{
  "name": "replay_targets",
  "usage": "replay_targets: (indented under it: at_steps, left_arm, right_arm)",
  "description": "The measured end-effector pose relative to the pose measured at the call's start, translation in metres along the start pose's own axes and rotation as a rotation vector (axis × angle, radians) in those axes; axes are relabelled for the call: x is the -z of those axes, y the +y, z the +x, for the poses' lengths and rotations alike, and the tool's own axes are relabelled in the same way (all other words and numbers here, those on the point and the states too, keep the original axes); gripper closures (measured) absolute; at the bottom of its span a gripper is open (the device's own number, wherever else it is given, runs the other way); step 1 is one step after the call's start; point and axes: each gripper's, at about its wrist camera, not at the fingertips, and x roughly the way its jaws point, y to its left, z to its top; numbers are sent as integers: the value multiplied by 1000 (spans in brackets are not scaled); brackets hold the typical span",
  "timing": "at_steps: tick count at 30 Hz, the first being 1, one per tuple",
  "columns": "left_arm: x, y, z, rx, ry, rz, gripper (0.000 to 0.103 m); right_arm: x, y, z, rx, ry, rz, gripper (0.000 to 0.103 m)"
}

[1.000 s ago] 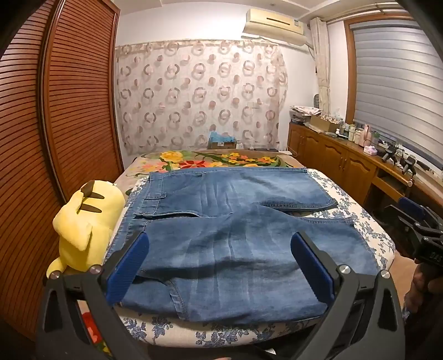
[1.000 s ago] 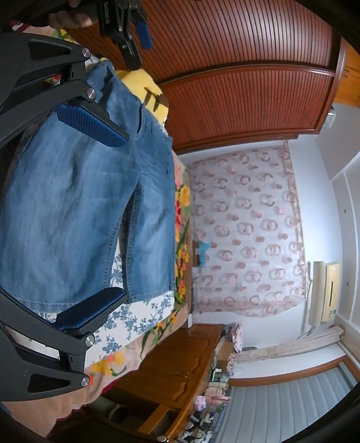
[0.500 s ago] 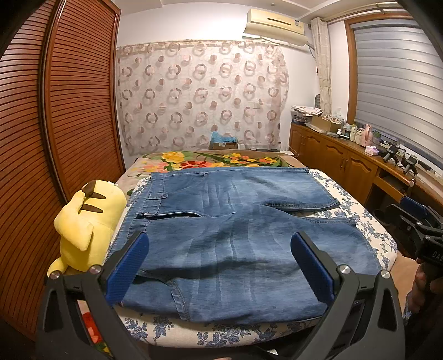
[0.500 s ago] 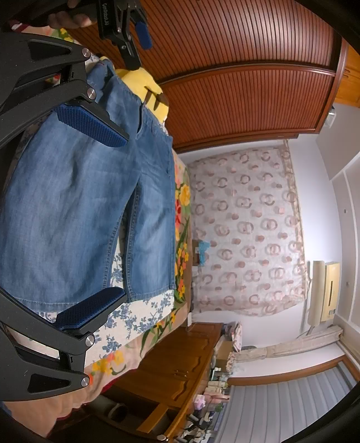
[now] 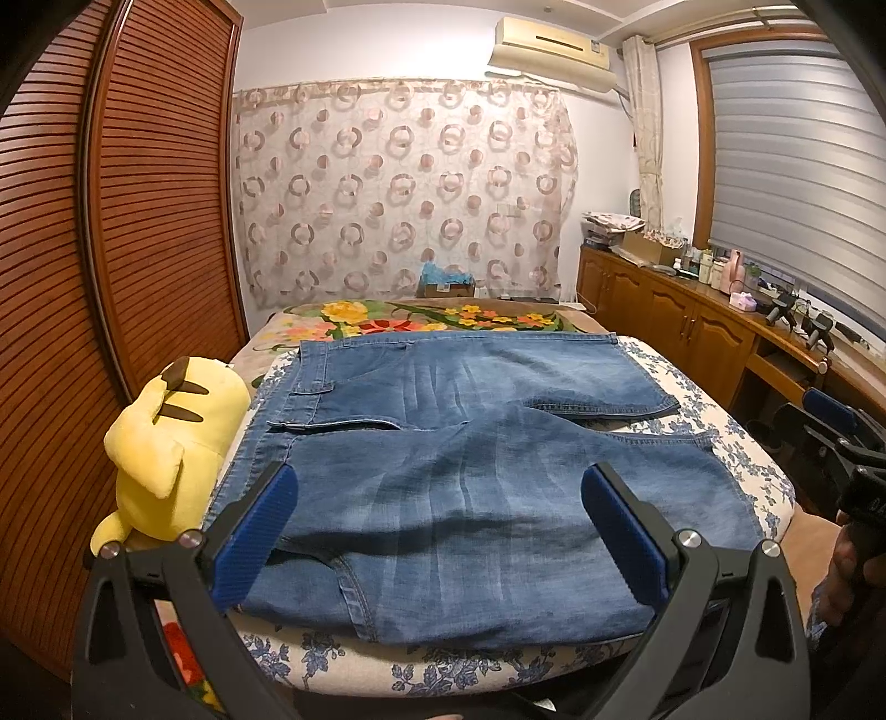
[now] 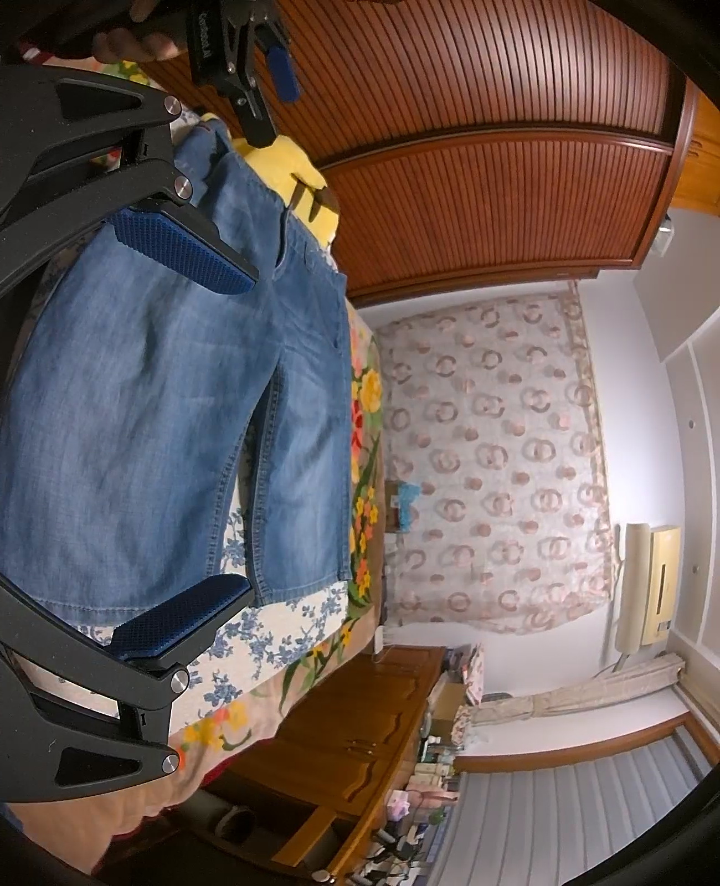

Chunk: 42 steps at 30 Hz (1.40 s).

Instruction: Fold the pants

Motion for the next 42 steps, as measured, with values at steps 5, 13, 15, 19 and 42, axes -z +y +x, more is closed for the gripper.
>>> replay_targets:
  at_steps: [5,13,15,19,42]
  left_arm:
    - [0,1,0,0,0,1,0]
    - [2,2,1,1,-2,-1,0]
    - [1,1,0,1,-4,0,0]
    - [2,1,0,3,-5,0,0]
    - [5,3,5,3,0,0,0]
  right_arm:
    - [0,0,0,0,0,-1,0]
    - [0,1,0,0,-1,-2,0]
    - [0,1,0,0,-1,-3,0]
    - [-1,1,0,0,0,-2,0]
    - [-1,1,0,1,-2,-3,0]
